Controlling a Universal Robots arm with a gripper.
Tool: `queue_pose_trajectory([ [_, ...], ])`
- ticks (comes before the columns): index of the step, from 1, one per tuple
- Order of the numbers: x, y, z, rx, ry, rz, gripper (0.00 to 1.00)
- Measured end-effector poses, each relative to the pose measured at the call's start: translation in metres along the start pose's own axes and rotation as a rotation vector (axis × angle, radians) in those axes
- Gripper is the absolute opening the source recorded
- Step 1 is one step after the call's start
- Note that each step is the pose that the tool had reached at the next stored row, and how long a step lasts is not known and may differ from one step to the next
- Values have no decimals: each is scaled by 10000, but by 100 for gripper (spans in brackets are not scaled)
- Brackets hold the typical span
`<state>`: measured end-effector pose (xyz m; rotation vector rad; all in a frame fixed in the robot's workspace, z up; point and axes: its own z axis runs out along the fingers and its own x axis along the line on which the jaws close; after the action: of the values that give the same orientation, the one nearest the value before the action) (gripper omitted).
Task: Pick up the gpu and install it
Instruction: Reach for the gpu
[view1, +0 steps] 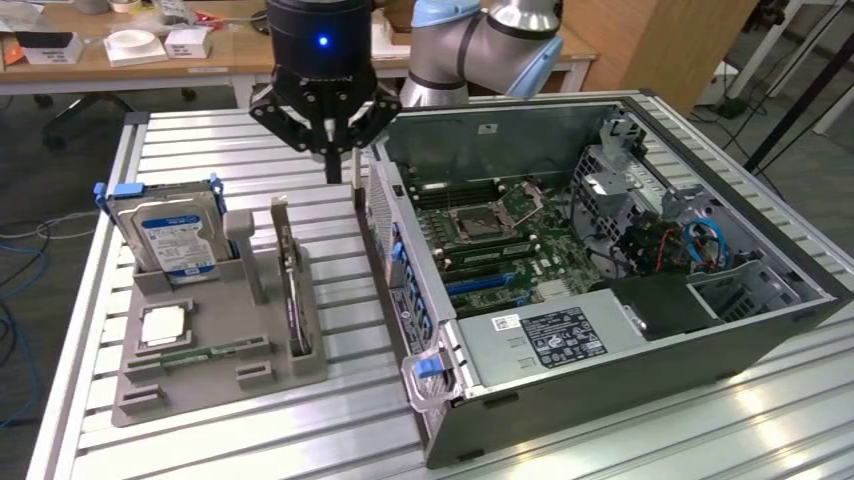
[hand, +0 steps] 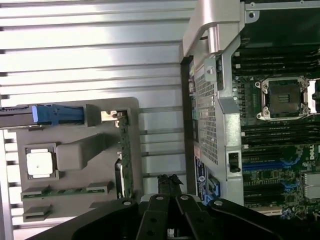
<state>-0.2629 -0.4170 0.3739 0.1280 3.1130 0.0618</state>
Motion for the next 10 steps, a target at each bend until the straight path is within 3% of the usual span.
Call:
queue_pose_trajectory([
  [10,237,-60,33,10,-2,11,11],
])
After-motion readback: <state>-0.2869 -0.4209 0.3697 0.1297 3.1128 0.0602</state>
